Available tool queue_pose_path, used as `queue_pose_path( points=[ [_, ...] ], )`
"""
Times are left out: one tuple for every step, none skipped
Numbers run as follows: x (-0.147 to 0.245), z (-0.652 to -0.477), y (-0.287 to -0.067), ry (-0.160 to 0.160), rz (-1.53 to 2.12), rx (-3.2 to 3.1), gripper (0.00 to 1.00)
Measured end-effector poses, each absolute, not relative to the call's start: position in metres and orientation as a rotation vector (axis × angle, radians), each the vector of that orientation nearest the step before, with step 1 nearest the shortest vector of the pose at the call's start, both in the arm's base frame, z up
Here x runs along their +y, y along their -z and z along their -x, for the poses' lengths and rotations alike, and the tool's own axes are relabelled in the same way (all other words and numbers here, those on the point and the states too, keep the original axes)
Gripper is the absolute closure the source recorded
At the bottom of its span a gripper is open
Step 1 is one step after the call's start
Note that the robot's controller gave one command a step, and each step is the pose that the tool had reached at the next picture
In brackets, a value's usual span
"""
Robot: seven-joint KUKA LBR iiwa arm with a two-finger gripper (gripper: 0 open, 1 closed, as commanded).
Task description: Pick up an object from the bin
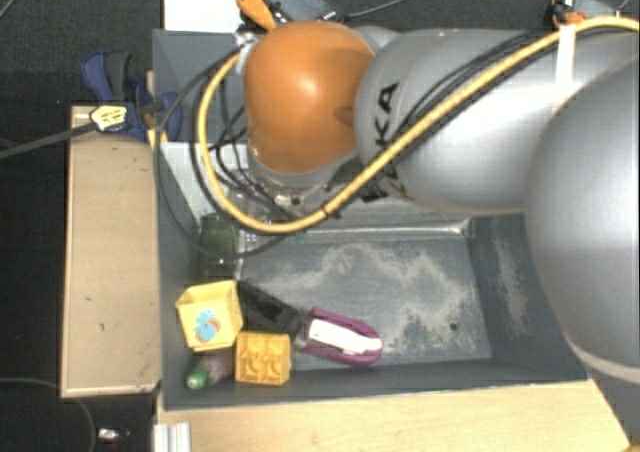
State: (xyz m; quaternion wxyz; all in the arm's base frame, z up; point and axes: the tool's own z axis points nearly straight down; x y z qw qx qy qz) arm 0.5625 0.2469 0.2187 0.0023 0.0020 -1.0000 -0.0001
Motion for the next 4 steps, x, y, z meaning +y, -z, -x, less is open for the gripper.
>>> queue_pose_path(
  points=[
    [0.246,-0.565,-0.223,0.003,0.004,-3.145,0.00],
    [0.234,-0.515,-0.163,0.002,-0.835,-3.030,0.00],
    [0.238,-0.515,-0.158,0.004,-0.850,-3.032,0.00],
    [0.255,-0.516,-0.121,0.004,-1.552,-2.743,0.00]
  ],
)
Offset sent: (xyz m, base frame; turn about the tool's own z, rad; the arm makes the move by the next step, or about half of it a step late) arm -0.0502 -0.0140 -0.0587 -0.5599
